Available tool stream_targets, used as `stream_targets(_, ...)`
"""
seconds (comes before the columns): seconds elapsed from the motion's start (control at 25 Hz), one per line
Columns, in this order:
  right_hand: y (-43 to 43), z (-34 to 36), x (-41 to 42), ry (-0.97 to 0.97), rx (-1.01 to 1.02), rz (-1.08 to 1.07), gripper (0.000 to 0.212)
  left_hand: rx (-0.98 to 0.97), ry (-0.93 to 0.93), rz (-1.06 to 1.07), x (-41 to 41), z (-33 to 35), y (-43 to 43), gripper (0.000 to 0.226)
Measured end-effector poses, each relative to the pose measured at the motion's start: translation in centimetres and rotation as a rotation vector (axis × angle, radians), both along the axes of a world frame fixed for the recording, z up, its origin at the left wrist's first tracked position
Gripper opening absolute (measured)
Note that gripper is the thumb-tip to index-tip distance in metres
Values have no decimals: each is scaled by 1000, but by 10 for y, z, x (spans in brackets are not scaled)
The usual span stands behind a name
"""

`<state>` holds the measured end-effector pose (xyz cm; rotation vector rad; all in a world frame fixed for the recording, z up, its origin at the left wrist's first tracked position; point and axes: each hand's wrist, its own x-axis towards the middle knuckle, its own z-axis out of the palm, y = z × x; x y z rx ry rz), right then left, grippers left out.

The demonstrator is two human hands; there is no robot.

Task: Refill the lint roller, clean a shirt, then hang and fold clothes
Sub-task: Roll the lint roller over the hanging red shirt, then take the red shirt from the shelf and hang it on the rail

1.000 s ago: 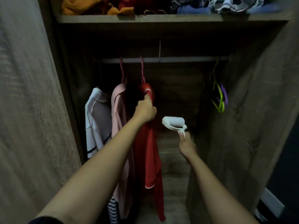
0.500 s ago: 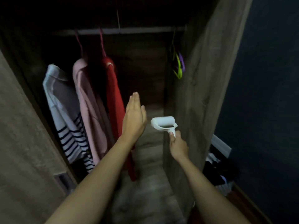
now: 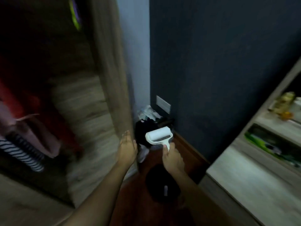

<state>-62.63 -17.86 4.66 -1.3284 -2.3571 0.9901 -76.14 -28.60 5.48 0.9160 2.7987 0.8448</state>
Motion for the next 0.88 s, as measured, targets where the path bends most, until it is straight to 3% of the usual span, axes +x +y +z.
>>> stream_targets(0.24,82,-42,163,-39,-61,-210,41,-78,-79,-99,156,-42,108,55)
stream_targets(0.44,135,-70,265,-143,-55,-325,42,-183,-25,-305,255,-61,174,54)
stream_targets(0.6,171,-85,325,-203,2,-365,48,-275,14,-465,302,-85,213,54)
stream_targets(0.8,211,-105,355,-300,5,-398,26,-313,-4,-569,333,-112,257,56)
stream_targets(0.88,220,-108,358,-314,28,-366,30,-323,2,-583,339,-120,266,57)
